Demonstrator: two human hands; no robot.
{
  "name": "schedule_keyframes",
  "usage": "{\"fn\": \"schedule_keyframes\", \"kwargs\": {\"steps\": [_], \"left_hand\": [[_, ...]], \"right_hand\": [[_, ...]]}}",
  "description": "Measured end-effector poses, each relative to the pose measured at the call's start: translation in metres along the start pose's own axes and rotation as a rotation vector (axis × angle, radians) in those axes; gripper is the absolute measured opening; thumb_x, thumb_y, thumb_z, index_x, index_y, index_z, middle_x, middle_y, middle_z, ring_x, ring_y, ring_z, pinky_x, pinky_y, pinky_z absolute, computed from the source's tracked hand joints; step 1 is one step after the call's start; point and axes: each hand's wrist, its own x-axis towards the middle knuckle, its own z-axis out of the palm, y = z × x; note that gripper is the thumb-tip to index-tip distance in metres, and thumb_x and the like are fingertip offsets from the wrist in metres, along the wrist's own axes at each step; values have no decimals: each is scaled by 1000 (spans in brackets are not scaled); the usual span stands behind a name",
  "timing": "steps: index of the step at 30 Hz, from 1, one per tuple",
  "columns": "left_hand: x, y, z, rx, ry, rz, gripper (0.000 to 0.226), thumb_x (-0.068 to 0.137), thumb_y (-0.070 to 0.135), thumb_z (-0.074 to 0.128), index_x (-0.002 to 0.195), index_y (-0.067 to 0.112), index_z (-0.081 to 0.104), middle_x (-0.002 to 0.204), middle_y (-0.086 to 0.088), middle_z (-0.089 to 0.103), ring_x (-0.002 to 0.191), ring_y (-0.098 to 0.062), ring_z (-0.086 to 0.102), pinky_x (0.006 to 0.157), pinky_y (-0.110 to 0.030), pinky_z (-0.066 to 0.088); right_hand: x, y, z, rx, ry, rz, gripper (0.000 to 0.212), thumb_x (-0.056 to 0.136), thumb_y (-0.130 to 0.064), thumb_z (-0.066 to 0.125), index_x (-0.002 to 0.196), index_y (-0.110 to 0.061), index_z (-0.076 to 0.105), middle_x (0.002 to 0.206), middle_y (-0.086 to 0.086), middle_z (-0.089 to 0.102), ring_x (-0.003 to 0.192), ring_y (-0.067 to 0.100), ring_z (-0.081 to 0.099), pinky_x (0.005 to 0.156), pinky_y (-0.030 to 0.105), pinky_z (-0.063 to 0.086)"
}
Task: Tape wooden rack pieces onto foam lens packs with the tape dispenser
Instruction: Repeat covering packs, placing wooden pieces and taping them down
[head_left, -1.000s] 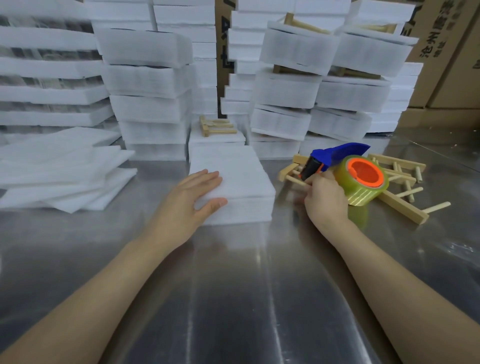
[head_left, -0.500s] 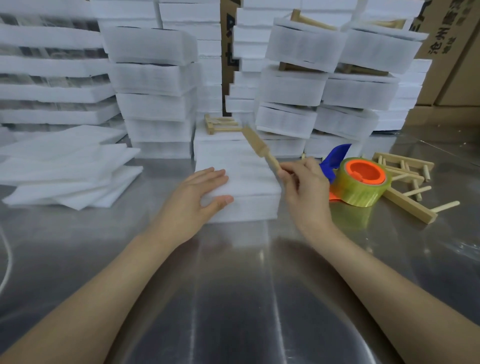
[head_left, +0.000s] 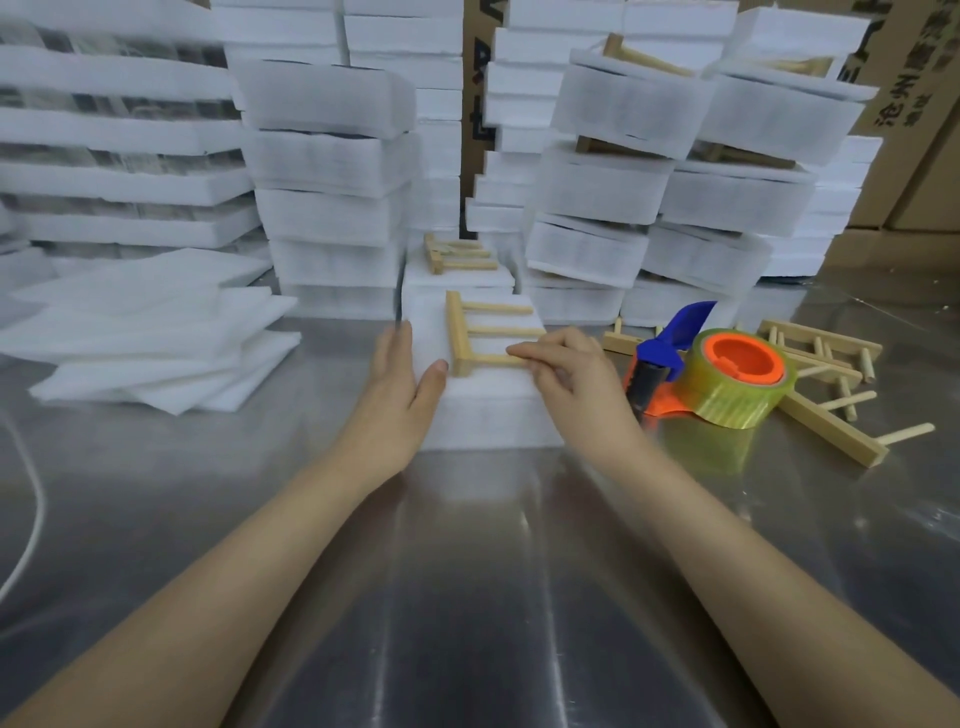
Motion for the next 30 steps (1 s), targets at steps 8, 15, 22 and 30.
{"fn": "schedule_keyframes", "kwargs": {"steps": [8, 15, 22, 30], "left_hand": [[-5, -1, -5, -145, -118, -84, 81, 90, 62, 25, 155, 19, 6, 160, 12, 4, 138, 9, 4, 107, -11, 3], [-5, 1, -7, -183, -155, -67, 85, 86, 63, 30, 154, 21, 2, 159, 16, 0, 144, 4, -2, 115, -18, 1], [-3, -2, -5, -205, -132, -37, 82, 86, 64, 32, 154, 25, 7, 156, 21, 4, 144, 4, -2, 120, -26, 2], [6, 2, -6, -791, 66, -292, 61, 97, 58, 10, 148, 29, 27, 150, 11, 39, 132, 1, 39, 111, -22, 30]], "right_hand": [[3, -7, -10, 160, -94, 77, 26, 94, 4, 54, 111, -5, 71, 92, 7, 50, 90, 17, 52, 83, 15, 41], [4, -11, -7, 302, -48, 115, 19, 88, 8, 60, 104, 5, 71, 103, 15, 69, 96, 14, 60, 85, 7, 42], [4, -6, -6, 333, -13, 199, 20, 90, 1, 62, 100, -11, 74, 94, -5, 70, 88, -7, 61, 84, 2, 40], [-6, 16, 0, 401, 160, 259, 31, 102, -17, 46, 130, -15, 58, 130, -8, 58, 126, 7, 50, 107, 21, 36]]}}
